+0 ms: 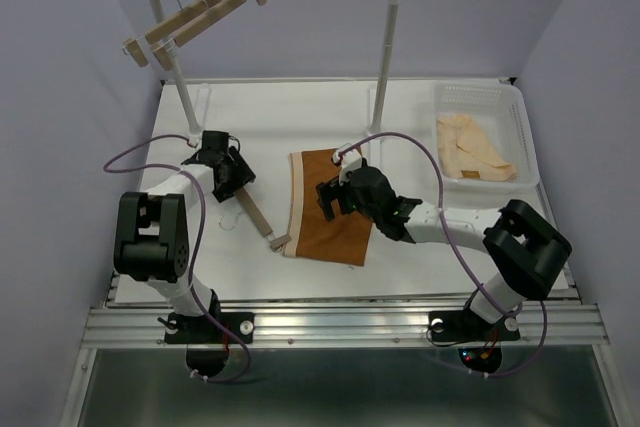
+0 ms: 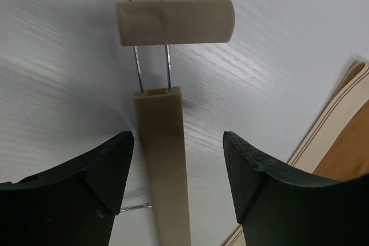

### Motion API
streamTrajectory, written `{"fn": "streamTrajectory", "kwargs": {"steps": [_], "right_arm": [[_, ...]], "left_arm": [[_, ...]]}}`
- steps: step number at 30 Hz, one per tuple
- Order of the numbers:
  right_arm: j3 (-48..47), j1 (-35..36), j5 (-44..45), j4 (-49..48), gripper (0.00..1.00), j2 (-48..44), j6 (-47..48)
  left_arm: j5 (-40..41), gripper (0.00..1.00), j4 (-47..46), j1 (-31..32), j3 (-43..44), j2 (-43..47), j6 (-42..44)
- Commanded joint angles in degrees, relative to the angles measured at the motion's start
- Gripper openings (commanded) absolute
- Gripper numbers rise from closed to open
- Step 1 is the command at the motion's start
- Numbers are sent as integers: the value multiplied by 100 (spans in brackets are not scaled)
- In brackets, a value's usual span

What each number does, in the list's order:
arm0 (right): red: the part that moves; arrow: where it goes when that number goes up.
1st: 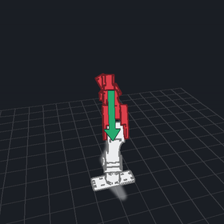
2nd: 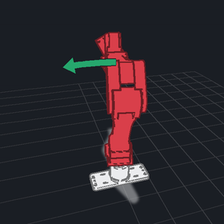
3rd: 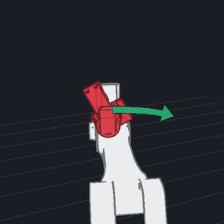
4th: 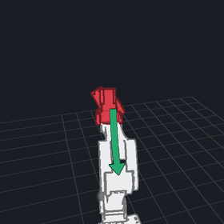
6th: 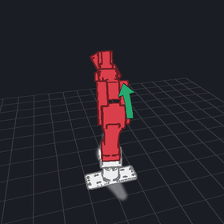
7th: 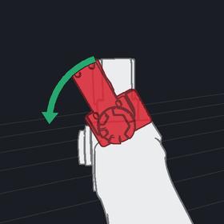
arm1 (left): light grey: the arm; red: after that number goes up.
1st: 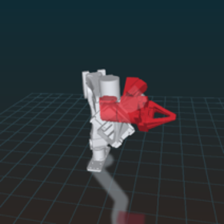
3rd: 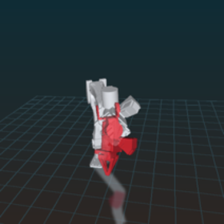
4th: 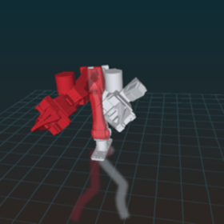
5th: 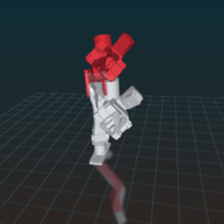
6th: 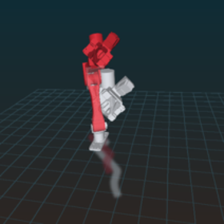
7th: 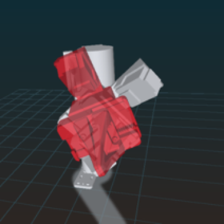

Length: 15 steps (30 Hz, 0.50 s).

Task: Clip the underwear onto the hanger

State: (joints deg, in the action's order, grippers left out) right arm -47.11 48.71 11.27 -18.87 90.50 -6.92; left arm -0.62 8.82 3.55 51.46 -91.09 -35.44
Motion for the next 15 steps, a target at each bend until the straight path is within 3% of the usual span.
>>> {"fn": "streamTrajectory", "kwargs": {"steps": [1,4,5,9,12,15], "right_arm": [[-202,-46,-28,-73,100,38,-213],[-175,-46,-89,-73,99,29,-266],[-167,-46,-81,-64,99,29,-292],[-210,-107,-2,-29,98,231,-442],[-281,-177,7,-11,96,363,-538],[-430,-335,-98,59,94,582,-696]], "left_arm": [[220,69,164,233,478,-329,231],[361,52,234,304,575,-471,248],[405,41,295,321,593,-480,266],[458,13,270,392,637,-401,397],[545,0,269,471,716,-322,433],[686,0,261,681,839,-147,529]]}}
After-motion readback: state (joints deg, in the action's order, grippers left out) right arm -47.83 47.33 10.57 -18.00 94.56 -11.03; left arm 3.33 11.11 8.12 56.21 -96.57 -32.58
